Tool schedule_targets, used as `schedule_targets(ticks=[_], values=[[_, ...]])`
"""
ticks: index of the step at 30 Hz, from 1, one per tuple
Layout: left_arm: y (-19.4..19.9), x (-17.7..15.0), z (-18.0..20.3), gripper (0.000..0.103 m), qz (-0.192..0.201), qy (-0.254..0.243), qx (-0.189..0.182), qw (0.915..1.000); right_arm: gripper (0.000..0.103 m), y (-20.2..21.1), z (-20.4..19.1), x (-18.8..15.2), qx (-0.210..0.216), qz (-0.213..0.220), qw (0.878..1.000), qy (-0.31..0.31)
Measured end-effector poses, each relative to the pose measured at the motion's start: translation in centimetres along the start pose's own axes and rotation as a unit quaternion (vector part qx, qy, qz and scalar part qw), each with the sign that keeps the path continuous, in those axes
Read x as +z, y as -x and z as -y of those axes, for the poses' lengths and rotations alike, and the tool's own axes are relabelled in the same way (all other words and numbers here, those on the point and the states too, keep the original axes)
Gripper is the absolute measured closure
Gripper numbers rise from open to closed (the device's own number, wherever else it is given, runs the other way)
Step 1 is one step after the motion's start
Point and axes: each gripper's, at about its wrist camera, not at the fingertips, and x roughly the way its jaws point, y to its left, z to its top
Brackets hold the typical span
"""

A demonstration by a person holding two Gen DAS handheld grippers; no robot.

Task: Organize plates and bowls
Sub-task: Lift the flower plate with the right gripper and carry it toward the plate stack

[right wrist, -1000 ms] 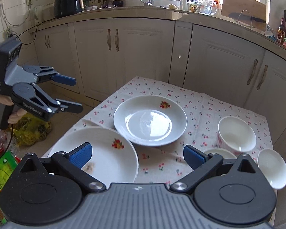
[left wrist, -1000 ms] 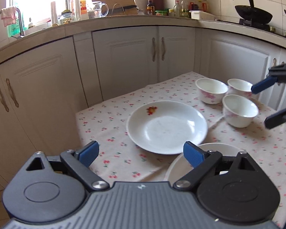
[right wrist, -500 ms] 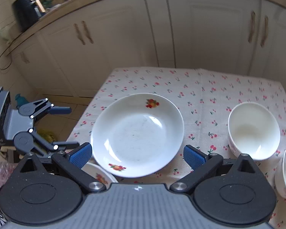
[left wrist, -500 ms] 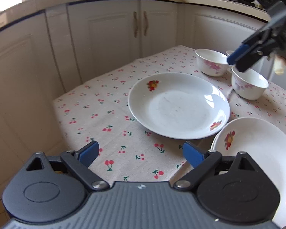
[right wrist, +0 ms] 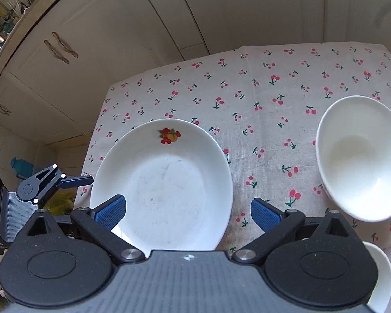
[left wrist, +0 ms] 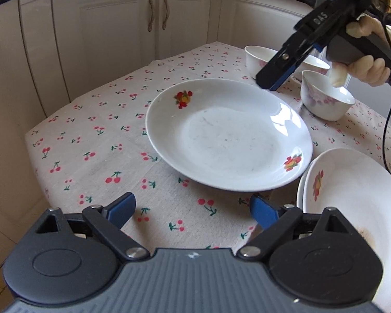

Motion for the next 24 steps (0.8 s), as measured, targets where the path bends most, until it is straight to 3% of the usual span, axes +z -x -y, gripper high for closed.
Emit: schedule_targets(ticks=[2,7,24], values=[[-0.3,0.2,0.0,0.009,-0.001,-0.004,-0.008,1.0,0.002,-0.7,-0.1,0.3,0.002,-0.009,1.0,0.003],[-0.8,0.5,0.2,0.01,-0.003,-0.021,-0.016,0.9996,0.017,-1.7,-0.3,0.7,0.003,-0.019,1.0,0.012],[-1.2,1.2,1.3,0.01,0.003,-0.048,-0.038,0.9981,0.017,-3.0,-0.9,2.4,-0.007,-0.021,0.998,0.063]])
